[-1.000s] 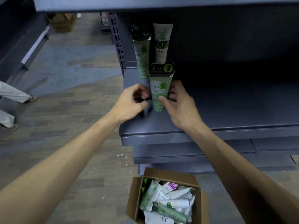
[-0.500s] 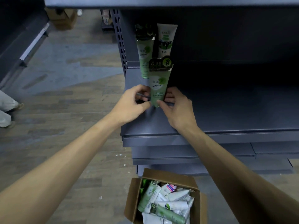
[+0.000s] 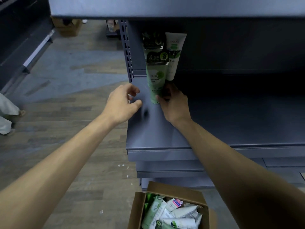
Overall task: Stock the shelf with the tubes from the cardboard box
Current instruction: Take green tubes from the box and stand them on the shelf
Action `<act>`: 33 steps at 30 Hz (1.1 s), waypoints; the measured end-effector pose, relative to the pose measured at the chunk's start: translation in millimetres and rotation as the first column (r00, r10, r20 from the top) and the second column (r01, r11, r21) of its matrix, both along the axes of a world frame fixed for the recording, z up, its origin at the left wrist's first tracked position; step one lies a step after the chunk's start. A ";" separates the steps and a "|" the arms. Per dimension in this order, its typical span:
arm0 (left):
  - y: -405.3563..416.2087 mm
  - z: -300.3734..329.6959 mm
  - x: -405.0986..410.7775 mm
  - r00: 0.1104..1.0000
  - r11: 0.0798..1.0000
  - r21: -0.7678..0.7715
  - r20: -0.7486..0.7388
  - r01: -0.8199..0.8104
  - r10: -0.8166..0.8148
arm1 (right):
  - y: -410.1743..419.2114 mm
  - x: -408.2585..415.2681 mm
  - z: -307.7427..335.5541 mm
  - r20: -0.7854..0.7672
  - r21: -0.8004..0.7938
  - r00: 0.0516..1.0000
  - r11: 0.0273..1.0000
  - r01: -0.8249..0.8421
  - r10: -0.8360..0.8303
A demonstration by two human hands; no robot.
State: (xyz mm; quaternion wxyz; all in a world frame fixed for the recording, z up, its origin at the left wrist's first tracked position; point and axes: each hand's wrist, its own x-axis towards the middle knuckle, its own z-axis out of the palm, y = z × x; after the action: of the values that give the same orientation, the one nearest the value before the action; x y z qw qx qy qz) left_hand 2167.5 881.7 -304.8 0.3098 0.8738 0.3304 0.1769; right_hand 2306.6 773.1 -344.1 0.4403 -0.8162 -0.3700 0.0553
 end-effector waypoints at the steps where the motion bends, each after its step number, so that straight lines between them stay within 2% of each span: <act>1: -0.1 -0.4 0.5 1.000 1.000 -0.001 0.000 0.000 0.000 | 2.7 1.2 -0.2 -0.009 -0.002 1.000 1.000 -0.001 0.001; 22: 2.3 -11.5 -34.4 1.000 0.999 -0.032 0.008 -0.030 0.030 | 28.0 8.5 5.8 -0.040 -0.057 0.999 0.998 0.028 -0.030; 28: -7.5 -1.4 -49.8 1.000 1.000 -0.015 0.012 -0.006 0.006 | 29.9 8.1 12.0 -0.028 -0.129 0.999 0.991 0.035 -0.039; 33: -16.2 8.4 -55.7 0.999 0.997 0.061 -0.018 0.045 -0.043 | 9.6 2.3 21.6 -0.014 -0.248 0.998 0.967 0.050 -0.055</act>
State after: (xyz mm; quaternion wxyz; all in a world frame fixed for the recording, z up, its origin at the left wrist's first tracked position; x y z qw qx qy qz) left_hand 2111.8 865.5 -296.4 0.2840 0.8914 0.3082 0.1726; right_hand 2308.9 782.6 -322.5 0.3402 -0.8736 -0.3339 0.0980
